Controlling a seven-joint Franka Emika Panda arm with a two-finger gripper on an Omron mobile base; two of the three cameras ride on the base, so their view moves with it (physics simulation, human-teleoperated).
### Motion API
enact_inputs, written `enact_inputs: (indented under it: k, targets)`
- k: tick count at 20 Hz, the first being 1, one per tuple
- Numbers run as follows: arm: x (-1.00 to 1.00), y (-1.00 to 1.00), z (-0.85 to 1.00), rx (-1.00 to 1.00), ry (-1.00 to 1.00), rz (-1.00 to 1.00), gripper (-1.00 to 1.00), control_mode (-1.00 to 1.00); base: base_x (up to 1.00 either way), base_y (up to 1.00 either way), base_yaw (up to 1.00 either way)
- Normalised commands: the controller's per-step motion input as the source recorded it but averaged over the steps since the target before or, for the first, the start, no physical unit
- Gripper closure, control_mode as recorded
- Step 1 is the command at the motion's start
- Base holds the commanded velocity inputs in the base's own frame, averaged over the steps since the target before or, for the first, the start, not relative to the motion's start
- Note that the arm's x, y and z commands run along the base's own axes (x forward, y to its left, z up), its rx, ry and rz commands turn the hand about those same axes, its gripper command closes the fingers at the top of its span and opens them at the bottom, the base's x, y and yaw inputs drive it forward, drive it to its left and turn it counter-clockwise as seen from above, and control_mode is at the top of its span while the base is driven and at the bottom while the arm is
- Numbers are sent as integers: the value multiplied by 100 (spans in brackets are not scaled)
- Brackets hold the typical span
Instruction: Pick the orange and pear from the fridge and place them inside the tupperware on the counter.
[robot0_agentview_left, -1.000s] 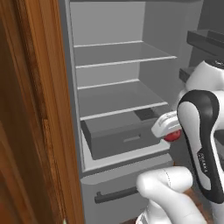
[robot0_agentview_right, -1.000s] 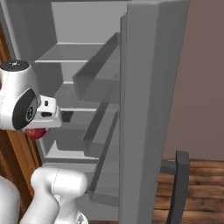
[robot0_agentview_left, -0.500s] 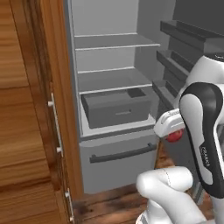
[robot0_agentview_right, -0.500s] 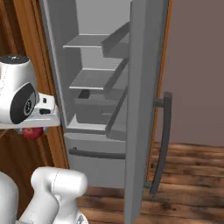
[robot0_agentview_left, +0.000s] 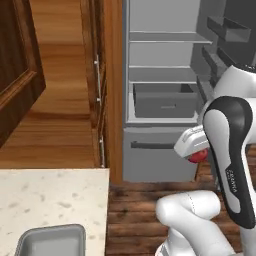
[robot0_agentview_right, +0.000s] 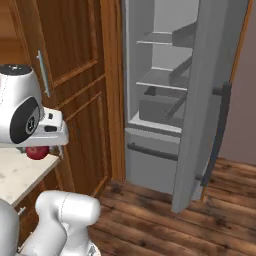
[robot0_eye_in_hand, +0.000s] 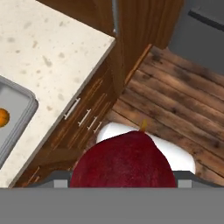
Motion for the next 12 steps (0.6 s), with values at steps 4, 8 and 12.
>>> enact_inputs:
  k: [4, 8, 12]
  targets:
    - [0, 0, 0, 0, 0, 0, 100, 100, -100, -45, 53]
    - [0, 0, 0, 0, 0, 0, 100, 100, -100, -76, 46]
    - [0, 0, 0, 0, 0, 0, 100, 100, -100, -74, 46]
